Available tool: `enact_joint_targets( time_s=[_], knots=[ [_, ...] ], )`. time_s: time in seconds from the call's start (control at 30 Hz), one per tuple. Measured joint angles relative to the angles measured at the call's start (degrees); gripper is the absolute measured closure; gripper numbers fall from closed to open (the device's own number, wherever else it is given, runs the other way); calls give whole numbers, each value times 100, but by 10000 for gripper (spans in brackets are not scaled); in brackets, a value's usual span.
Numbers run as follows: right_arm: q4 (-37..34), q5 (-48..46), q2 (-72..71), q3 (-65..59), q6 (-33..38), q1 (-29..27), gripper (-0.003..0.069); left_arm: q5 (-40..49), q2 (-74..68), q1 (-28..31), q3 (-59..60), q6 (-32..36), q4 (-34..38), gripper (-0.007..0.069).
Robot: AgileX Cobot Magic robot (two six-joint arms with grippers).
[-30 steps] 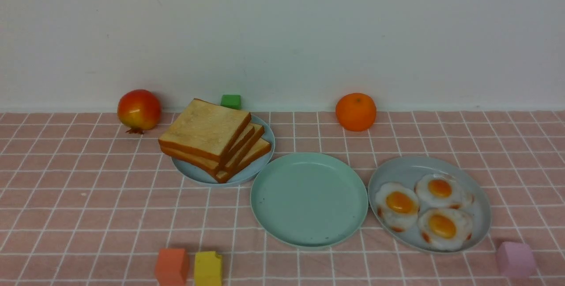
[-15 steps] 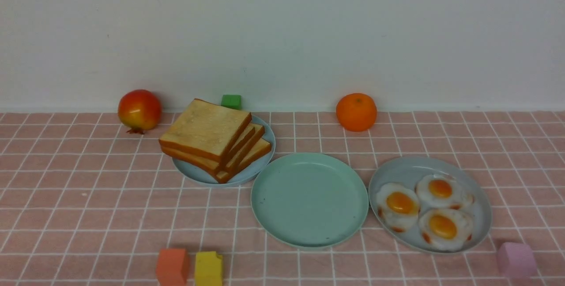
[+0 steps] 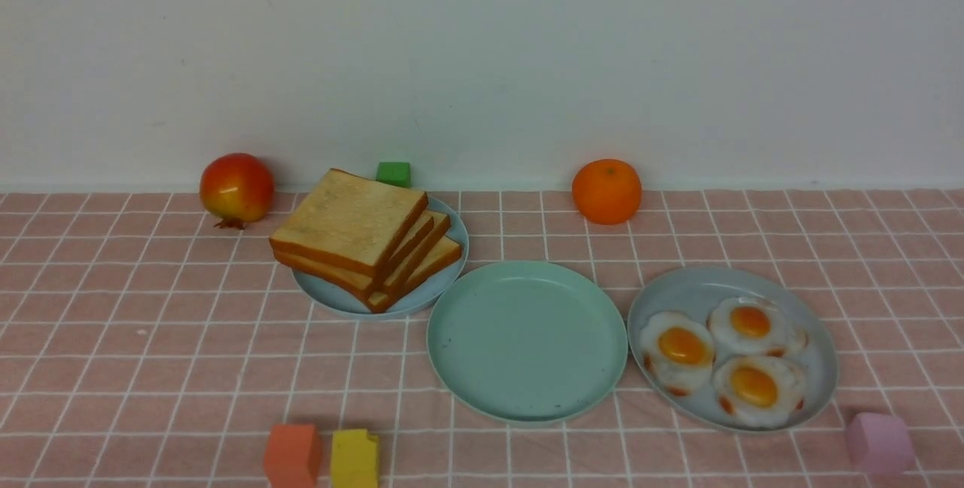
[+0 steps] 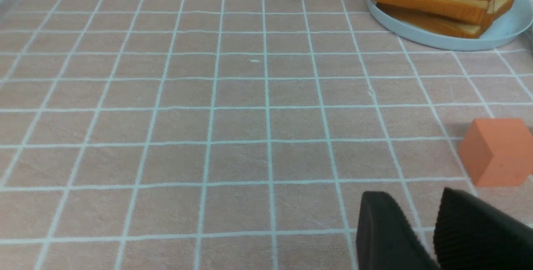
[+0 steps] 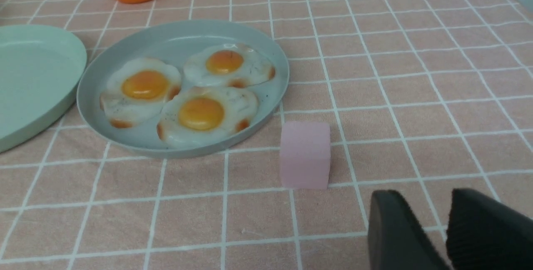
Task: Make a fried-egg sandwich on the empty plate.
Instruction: Use the left arm to grab a slice of bread
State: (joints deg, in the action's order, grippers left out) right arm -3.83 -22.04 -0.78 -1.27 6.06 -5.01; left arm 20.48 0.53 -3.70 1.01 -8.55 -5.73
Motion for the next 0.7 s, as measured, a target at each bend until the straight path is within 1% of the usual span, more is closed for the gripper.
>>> enact_joint_targets(
  time_s=[0.1, 0.13, 0.17, 0.27, 0.43, 0.57, 0.67, 0.7],
  knots=[
    [0, 160, 0, -13, 0, 0, 419, -112, 0, 0, 24, 35, -194, 384],
    [-21, 369, 0, -30, 0, 0, 419, -232, 0, 0, 41, 54, -430, 384],
    [-39, 474, 0, -29, 0, 0, 419, -261, 0, 0, 41, 58, -517, 384],
    [-170, 617, 0, -29, 0, 0, 419, -381, 0, 0, 41, 64, -658, 384],
    [-288, 684, 0, -29, 0, 0, 419, -392, 0, 0, 41, 64, -700, 384],
    [-591, 685, 0, -29, -24, 0, 419, -392, 0, 0, 41, 57, -701, 384],
    [-947, 690, 0, -29, -226, 0, 419, -415, 0, 0, 41, -200, -417, 384],
    [-947, 690, 0, -29, -226, 0, 419, -421, 0, 0, 41, -235, -336, 384]
  ],
)
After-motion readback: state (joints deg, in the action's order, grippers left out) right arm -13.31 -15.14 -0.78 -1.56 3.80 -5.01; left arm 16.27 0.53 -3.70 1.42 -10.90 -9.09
